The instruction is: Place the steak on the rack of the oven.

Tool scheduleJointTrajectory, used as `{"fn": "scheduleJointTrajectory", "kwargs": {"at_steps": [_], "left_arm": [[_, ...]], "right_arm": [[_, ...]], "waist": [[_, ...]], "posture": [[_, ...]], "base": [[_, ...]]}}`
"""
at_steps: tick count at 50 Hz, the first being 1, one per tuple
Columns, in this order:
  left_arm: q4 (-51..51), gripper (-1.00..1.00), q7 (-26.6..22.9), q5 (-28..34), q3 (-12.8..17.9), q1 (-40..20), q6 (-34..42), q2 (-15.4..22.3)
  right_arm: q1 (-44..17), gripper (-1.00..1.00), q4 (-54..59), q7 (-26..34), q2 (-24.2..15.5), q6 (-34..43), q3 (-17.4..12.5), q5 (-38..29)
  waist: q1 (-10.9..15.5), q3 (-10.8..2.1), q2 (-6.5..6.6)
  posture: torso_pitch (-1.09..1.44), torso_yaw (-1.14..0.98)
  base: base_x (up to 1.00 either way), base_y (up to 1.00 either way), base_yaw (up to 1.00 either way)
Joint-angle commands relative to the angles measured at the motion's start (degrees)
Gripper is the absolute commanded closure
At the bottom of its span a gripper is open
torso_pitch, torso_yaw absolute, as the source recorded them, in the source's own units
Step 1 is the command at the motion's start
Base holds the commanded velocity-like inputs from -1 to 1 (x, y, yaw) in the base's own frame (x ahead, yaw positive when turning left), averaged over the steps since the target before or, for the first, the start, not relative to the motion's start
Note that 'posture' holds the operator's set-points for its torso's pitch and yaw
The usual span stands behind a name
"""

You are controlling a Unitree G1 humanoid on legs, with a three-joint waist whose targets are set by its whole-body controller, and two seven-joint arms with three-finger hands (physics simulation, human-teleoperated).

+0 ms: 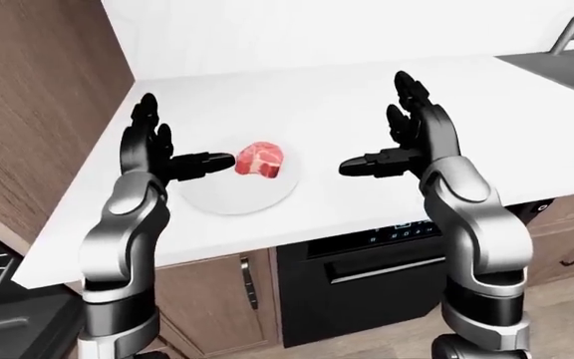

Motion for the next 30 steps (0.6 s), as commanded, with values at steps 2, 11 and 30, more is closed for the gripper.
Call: {"fn": "scheduleJointTrajectory", "kwargs": {"at_steps": [2,11,30], "left_arm": [[-1.4,-1.0,-0.3,0.2,0.5,-1.7,-2.4,0.6],[-2.3,-1.0,-0.4,-0.1,0.7,-1.2,-1.7,0.8],[-1.0,-1.0,-0.8,0.0,1.1,-0.8,-3.1,0.9]], "right_arm": [[-1.6,-1.0,-2.0,0.6,-1.2,-1.5,0.4,-1.2],[-2.9,-1.0,-0.8,1.0,-0.4,-1.9,-0.2,-1.8],[-7.4,-1.0,5.3,1.6,0.9,-2.9,1.6,-3.8]], "waist": [[0.0,-1.44,0.09],[0.9,-0.74,1.2],[0.0,-1.39,0.68]], "posture": [[0.0,0.0],[0.0,0.0],[0.0,0.0]], "base": [[0.0,0.0,0.0],[0.0,0.0,0.78],[0.0,0.0,0.05]]}}
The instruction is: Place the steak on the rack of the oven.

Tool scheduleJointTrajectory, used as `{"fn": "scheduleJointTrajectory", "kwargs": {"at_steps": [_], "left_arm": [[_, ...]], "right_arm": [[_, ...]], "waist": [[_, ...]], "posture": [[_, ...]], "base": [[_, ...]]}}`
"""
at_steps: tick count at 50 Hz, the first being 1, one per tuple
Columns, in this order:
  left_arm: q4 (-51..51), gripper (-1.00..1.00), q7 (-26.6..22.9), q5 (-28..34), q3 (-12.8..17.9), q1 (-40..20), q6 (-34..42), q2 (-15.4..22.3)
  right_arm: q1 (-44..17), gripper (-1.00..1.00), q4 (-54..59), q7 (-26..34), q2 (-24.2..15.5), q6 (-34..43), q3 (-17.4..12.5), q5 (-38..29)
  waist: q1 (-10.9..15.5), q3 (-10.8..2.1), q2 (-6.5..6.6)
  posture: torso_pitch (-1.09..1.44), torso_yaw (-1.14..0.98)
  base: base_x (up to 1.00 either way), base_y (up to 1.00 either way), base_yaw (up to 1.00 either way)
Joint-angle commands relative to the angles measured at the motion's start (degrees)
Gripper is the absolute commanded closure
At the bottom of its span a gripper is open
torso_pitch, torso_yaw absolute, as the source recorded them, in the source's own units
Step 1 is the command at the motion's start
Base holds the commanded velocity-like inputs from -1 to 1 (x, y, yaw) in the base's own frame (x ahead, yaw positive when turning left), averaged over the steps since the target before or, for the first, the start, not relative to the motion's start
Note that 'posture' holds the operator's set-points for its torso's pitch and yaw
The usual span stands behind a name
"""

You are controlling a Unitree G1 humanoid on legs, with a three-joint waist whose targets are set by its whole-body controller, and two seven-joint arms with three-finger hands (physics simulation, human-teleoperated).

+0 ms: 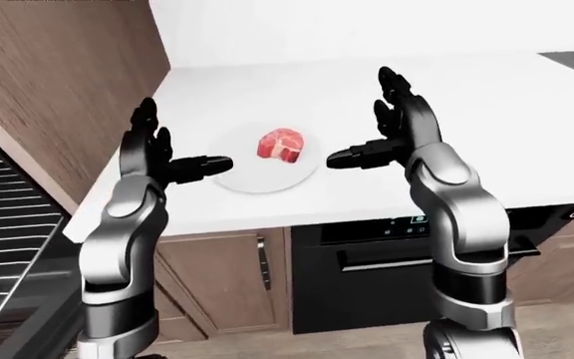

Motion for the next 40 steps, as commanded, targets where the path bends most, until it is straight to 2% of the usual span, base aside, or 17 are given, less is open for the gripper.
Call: {"fn": "scheduleJointTrajectory", "kwargs": {"at_steps": [1,14,31,40], "left_arm": [[-2.4,-1.0,0.2,-0.2,0.7,-1.6,-1.4,0.9],[-2.2,-1.0,0.6,-0.5,0.5,-2.2,-1.4,0.9],[-1.7,-1.0,1.8,-1.9,1.2,-4.0,-0.4,2.1],[-1.7,-1.0,1.9,-2.0,1.2,-3.7,-0.8,2.2]], "right_arm": [[-3.2,-1.0,-1.2,0.2,-0.3,-1.9,-0.2,-0.2],[-9.9,-1.0,10.2,2.9,1.1,-6.9,1.2,-0.2],[-21.6,-1.0,32.4,5.2,3.3,-18.5,2.8,-1.6],[-24.5,-1.0,39.7,6.5,5.5,-22.6,3.6,-3.8]], "waist": [[0.1,-1.52,0.02],[-0.1,-1.77,0.13],[-0.4,-1.95,0.48],[-0.5,-1.96,0.8]], "posture": [[0.0,0.0],[0.0,0.0],[0.0,0.0],[0.0,0.0]], "base": [[0.0,0.0,0.0],[0.0,0.0,0.0],[0.0,0.0,0.0],[0.0,0.0,0.0]]}}
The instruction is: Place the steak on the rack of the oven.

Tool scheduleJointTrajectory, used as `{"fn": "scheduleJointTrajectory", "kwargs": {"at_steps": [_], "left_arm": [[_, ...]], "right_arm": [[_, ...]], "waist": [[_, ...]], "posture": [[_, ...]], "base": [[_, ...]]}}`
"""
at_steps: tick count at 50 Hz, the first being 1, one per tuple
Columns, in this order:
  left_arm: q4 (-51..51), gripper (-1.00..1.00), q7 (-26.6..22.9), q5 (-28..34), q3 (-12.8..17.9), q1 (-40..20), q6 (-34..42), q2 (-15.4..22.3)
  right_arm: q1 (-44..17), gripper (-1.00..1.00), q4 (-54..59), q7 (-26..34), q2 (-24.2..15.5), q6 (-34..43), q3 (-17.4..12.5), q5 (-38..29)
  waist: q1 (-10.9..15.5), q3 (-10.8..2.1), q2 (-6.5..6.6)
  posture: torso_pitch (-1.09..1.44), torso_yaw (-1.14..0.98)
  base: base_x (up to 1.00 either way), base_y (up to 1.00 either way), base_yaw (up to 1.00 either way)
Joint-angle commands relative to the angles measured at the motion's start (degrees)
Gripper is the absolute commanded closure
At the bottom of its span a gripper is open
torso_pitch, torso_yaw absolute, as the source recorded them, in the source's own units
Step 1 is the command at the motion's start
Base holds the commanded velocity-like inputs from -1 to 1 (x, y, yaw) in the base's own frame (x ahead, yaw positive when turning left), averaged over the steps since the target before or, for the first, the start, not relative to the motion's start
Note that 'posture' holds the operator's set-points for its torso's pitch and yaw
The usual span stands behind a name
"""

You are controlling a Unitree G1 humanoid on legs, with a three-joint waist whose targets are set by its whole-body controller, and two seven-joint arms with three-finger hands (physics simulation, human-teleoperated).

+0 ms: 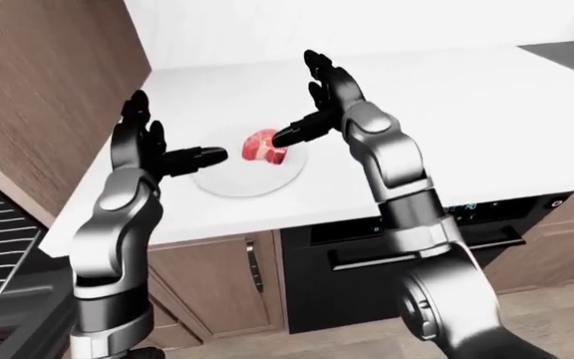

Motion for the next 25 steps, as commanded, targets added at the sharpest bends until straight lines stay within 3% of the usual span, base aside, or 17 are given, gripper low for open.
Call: {"fn": "scheduleJointTrajectory", "kwargs": {"at_steps": [1,16,25], "left_arm": [[-2.6,-1.0,0.1,-0.1,0.4,-1.8,-1.2,0.7],[-2.0,-1.0,0.5,-0.5,0.8,-2.8,-0.7,1.3],[-1.8,-1.0,0.6,-0.7,0.8,-2.7,-0.9,1.5]], "right_arm": [[-3.0,-1.0,-0.5,-0.3,0.2,-3.7,-0.6,-0.2],[-9.7,-1.0,16.4,-1.4,3.1,-15.0,-0.5,1.0],[-9.6,-1.0,23.0,-1.3,4.1,-20.5,-0.3,-0.1]], "waist": [[0.0,-1.79,0.29],[-0.3,-1.67,0.85],[-0.4,-1.75,1.08]], "posture": [[0.0,0.0],[0.0,0.0],[0.0,0.0]], "base": [[0.0,0.0,0.0],[0.0,0.0,0.0],[0.0,0.0,0.0]]}}
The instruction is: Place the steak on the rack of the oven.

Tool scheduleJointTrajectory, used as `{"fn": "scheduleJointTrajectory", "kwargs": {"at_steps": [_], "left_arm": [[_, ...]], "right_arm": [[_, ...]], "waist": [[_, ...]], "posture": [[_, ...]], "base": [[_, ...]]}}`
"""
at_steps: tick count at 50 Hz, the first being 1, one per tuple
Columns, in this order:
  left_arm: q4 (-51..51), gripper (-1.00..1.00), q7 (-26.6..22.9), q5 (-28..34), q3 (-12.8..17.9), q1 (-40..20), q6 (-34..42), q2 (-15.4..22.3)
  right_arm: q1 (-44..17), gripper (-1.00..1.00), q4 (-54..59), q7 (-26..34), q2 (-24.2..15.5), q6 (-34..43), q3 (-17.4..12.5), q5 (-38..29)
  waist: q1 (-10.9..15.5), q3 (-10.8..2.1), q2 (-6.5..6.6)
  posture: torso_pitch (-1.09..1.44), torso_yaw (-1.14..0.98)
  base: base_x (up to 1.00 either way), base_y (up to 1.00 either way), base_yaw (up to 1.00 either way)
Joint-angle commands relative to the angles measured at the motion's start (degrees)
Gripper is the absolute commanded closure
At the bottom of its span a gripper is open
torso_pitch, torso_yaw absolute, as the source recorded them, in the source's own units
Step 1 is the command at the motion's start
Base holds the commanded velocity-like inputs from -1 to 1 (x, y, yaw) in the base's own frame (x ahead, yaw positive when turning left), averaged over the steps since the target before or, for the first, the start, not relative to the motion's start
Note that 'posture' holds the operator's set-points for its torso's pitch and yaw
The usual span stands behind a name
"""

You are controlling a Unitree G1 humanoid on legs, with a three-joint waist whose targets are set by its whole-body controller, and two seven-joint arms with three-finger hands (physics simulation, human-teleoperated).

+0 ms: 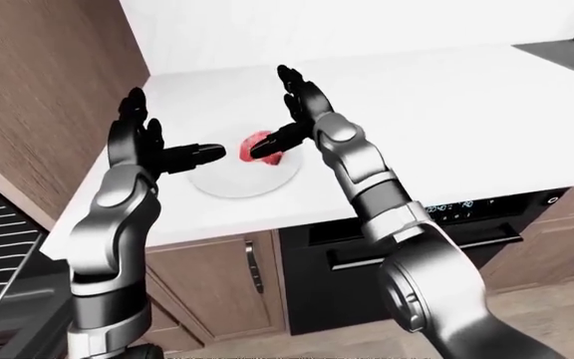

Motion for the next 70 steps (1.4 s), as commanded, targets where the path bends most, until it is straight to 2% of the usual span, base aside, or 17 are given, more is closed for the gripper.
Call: {"fn": "scheduleJointTrajectory", "kwargs": {"at_steps": [1,16,29,55,59,61,70], "left_arm": [[-2.5,-1.0,0.1,-0.1,0.6,-1.8,-1.3,0.8],[-2.5,-1.0,-0.3,0.2,0.5,-0.7,-2.0,0.6],[-1.8,-1.0,-1.0,0.8,0.2,-0.8,-2.7,0.3],[-2.3,-1.0,-0.8,1.0,0.3,-1.0,-2.0,0.1],[-1.9,-1.0,-0.7,0.9,0.3,-1.0,-2.4,0.0],[-1.8,-1.0,-0.7,0.9,0.3,-0.9,-2.5,0.0],[-2.0,-1.0,-0.6,0.6,0.4,-0.9,-2.3,0.2]], "right_arm": [[-2.2,-1.0,-2.0,-0.3,-0.1,-3.0,-0.2,-0.2],[-1.1,-1.0,2.1,-0.4,0.9,-6.6,-0.4,-0.5],[-4.2,-1.0,7.0,-0.1,0.9,-7.6,-0.7,-1.4],[-5.0,-1.0,11.0,-0.5,1.4,-9.9,-1.3,-2.0],[-5.1,-0.97,11.2,-0.5,1.5,-9.9,-1.3,-2.0],[-5.1,-0.88,11.4,-0.6,1.5,-10.2,-1.4,-2.0],[-5.0,-0.88,11.8,-0.8,1.9,-10.6,-1.2,-2.2]], "waist": [[0.0,-1.79,0.34],[0.0,-1.87,0.39],[0.1,-1.96,0.4],[0.1,-2.14,0.32],[0.1,-2.12,0.36],[0.1,-2.12,0.38],[0.1,-2.11,0.41]], "posture": [[0.0,0.0],[0.0,0.0],[0.0,0.0],[0.0,0.0],[0.0,0.0],[0.0,0.0],[0.0,0.0]], "base": [[0.0,0.0,0.0],[0.0,0.0,0.0],[0.0,0.0,0.0],[0.0,0.0,0.0],[0.0,0.0,0.0],[0.0,0.0,0.0],[0.0,0.0,0.0]]}}
